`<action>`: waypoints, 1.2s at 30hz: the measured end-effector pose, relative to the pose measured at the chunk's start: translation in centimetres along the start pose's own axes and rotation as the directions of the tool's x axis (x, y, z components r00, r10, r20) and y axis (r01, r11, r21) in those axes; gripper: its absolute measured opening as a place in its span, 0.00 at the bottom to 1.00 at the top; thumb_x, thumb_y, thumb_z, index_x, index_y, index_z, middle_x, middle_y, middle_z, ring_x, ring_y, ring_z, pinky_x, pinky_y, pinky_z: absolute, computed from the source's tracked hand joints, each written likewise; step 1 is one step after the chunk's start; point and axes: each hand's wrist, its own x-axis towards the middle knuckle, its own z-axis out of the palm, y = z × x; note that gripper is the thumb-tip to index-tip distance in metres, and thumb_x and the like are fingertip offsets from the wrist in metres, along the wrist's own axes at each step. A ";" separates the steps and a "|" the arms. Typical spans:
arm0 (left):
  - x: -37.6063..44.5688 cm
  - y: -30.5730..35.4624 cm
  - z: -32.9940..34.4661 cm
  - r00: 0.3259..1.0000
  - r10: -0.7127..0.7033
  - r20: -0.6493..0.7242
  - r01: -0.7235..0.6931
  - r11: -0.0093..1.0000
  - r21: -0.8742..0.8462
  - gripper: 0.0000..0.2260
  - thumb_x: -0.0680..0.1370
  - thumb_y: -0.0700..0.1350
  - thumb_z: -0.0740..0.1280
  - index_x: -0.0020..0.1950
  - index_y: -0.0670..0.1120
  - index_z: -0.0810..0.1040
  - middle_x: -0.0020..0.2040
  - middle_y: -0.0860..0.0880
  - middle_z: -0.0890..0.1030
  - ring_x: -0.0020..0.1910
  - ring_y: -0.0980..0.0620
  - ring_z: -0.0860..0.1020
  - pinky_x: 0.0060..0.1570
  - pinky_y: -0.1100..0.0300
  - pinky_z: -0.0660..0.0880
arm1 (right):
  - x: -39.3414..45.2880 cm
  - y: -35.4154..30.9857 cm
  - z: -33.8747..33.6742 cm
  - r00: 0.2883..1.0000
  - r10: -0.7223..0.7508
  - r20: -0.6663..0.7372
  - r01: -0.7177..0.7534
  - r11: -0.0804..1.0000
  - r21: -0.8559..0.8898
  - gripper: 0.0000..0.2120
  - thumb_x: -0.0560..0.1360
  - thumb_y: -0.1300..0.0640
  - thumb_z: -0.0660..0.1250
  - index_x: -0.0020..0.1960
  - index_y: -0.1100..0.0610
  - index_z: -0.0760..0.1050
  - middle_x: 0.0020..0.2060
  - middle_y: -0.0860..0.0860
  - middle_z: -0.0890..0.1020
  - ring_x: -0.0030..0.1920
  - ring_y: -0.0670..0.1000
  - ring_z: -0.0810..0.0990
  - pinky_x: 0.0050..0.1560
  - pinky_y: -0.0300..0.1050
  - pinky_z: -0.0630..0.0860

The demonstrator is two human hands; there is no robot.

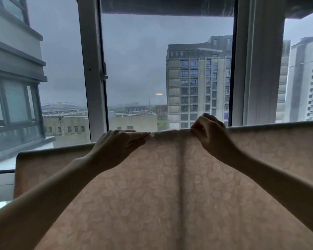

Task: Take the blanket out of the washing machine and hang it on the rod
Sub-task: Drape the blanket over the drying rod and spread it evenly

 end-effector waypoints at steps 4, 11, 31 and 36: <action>0.1 0.7 0.0 1.000 0.012 -0.001 -0.012 1.000 0.014 0.22 0.79 0.62 0.51 0.66 0.57 0.75 0.55 0.58 0.82 0.46 0.55 0.83 0.39 0.59 0.79 | 0.8 1.3 -0.9 0.999 0.033 -0.035 -0.033 0.999 -0.003 0.02 0.76 0.60 0.67 0.45 0.58 0.75 0.40 0.48 0.76 0.43 0.48 0.74 0.45 0.43 0.74; 3.5 3.4 1.9 0.995 0.039 0.091 -0.033 0.997 -0.068 0.20 0.81 0.55 0.53 0.71 0.56 0.70 0.63 0.57 0.78 0.56 0.54 0.80 0.49 0.52 0.79 | -0.1 2.2 -0.7 0.996 0.088 0.007 -0.088 0.987 0.132 0.01 0.76 0.60 0.67 0.45 0.56 0.76 0.39 0.45 0.75 0.42 0.40 0.75 0.43 0.31 0.70; 8.8 7.1 5.6 0.992 -0.083 0.100 0.087 0.996 -0.030 0.17 0.78 0.62 0.57 0.61 0.60 0.78 0.56 0.59 0.82 0.55 0.53 0.80 0.52 0.55 0.76 | -1.5 11.2 -7.5 0.972 0.139 0.189 -0.163 0.980 0.117 0.03 0.72 0.59 0.72 0.45 0.55 0.81 0.40 0.45 0.81 0.42 0.41 0.81 0.46 0.32 0.77; 8.2 7.4 5.1 0.994 -0.076 0.083 0.077 0.997 -0.001 0.24 0.76 0.68 0.52 0.63 0.61 0.77 0.57 0.57 0.82 0.55 0.52 0.81 0.52 0.56 0.75 | -0.7 11.3 -6.6 0.987 0.122 0.102 -0.130 0.988 0.080 0.01 0.75 0.61 0.68 0.46 0.58 0.78 0.40 0.49 0.79 0.42 0.46 0.78 0.45 0.36 0.74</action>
